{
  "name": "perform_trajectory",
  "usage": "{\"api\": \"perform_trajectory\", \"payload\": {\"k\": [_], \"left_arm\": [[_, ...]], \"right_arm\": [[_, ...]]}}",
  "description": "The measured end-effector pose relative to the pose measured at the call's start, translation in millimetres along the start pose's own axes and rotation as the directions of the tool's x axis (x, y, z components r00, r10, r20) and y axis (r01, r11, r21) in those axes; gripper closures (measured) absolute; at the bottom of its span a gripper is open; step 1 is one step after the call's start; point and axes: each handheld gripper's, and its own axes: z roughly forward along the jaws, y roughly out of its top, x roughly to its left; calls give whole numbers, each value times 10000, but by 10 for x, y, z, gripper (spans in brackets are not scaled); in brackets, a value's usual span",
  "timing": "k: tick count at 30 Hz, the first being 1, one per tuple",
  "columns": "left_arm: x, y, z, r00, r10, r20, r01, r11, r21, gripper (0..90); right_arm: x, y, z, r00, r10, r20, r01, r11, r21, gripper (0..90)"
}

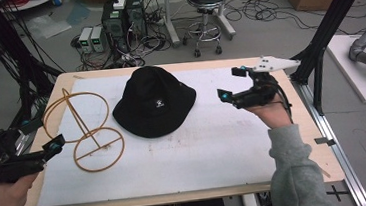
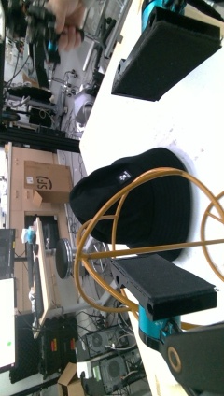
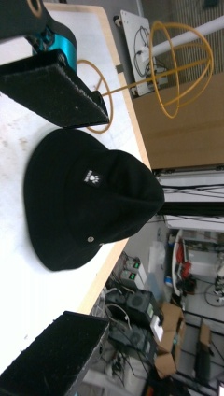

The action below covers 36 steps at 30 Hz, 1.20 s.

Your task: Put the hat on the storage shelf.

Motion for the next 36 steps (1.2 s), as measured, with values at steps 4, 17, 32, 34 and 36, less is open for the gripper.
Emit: {"api": "perform_trajectory", "payload": {"k": [4,17,32,34,36], "left_arm": [[-16,-23,-61,10000,-36,-9,36,10000,40,148],[-79,-110,-317,9997,-58,-220,61,9999,112,148],[-257,-225,-506,9995,60,-307,-45,9988,496,150],[-255,-232,-537,9994,17,-356,1,9987,501,150],[-251,-239,-563,9992,16,-399,4,9987,504,150]], "right_arm": [[-13,89,295,9994,-150,-315,154,9998,140,37],[7,300,1217,9873,-518,-1500,553,9983,193,37],[-120,220,2051,9791,-575,-1951,605,9981,93,39],[-142,201,2105,9784,-449,-2018,492,9987,163,40],[-151,181,2166,9751,-546,-2152,609,9979,230,41]]}}
